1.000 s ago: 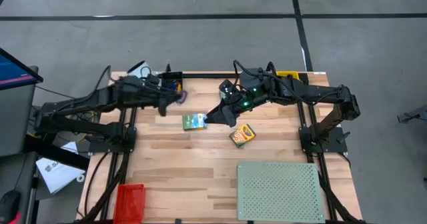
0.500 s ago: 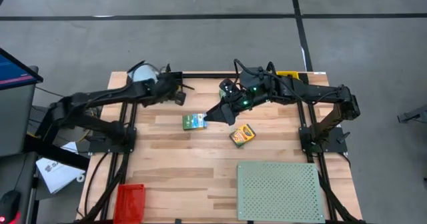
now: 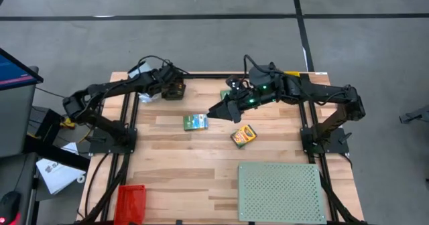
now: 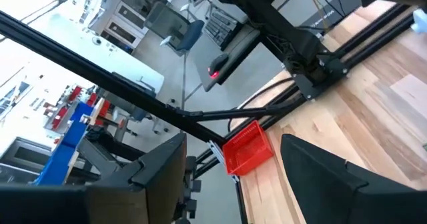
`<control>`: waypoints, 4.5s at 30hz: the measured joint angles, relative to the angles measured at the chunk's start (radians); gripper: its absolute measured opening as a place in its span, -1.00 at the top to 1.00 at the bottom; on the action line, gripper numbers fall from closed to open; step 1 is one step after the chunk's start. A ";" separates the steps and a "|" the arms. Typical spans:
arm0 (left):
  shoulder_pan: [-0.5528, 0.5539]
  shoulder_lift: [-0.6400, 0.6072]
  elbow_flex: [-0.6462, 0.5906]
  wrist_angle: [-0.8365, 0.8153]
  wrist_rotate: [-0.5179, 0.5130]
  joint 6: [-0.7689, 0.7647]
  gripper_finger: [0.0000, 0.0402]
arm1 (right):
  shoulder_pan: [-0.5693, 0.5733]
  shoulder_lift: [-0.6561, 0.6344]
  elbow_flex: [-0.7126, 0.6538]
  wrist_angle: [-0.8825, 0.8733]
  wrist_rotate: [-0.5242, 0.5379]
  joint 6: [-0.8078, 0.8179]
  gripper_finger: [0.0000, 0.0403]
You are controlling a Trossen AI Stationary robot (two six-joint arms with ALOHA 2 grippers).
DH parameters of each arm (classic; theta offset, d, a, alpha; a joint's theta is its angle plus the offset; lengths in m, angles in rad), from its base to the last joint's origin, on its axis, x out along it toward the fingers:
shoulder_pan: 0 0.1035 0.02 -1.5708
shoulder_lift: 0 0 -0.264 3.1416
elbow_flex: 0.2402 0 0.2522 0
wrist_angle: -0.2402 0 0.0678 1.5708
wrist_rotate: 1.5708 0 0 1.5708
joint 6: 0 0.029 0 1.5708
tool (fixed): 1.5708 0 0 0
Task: Pick & Place Office Desk Supplies
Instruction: Put the purple spring keychain into the black bin, then put the green crayon box into the orange bin
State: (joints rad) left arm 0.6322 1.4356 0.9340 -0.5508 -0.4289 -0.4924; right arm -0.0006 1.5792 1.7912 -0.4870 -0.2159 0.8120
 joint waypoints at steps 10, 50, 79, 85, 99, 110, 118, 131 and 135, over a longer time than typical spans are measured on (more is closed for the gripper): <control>0.009 -0.009 0.000 0.016 0.002 0.025 0.38 | 0.000 -0.029 0.000 -0.021 0.033 -0.008 -0.19; -0.384 -0.233 0.000 0.093 0.531 0.232 0.29 | -0.007 -0.108 -0.424 -0.089 0.105 0.274 -0.11; -0.385 -0.597 0.000 0.094 0.534 0.117 0.18 | -0.227 0.319 -0.654 0.552 -0.043 0.523 -0.11; -0.386 -0.606 0.000 0.089 0.541 0.113 0.18 | -0.230 0.408 -0.606 0.555 -0.026 0.521 -0.11; -0.386 -0.603 0.000 0.131 0.577 0.098 0.18 | -0.238 0.515 -0.555 0.556 -0.001 0.523 -0.11; -0.386 -0.603 0.000 0.152 0.585 0.065 0.18 | -0.246 0.521 -0.555 0.685 0.005 0.518 -0.09; -0.386 -0.603 0.000 0.152 0.585 0.043 0.18 | -0.235 0.521 -0.555 0.649 0.012 0.501 0.06; -0.386 -0.603 0.000 0.174 0.601 0.016 0.18 | -0.231 0.574 -0.551 0.759 0.015 0.526 0.05; -0.386 -0.603 0.000 0.175 0.603 0.008 0.18 | -0.225 0.600 -0.541 0.811 0.004 0.558 0.06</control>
State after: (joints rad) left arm 0.2459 0.8330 0.9340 -0.3759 0.1738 -0.4840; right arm -0.2253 2.1792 1.2499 0.3239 -0.2116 1.3705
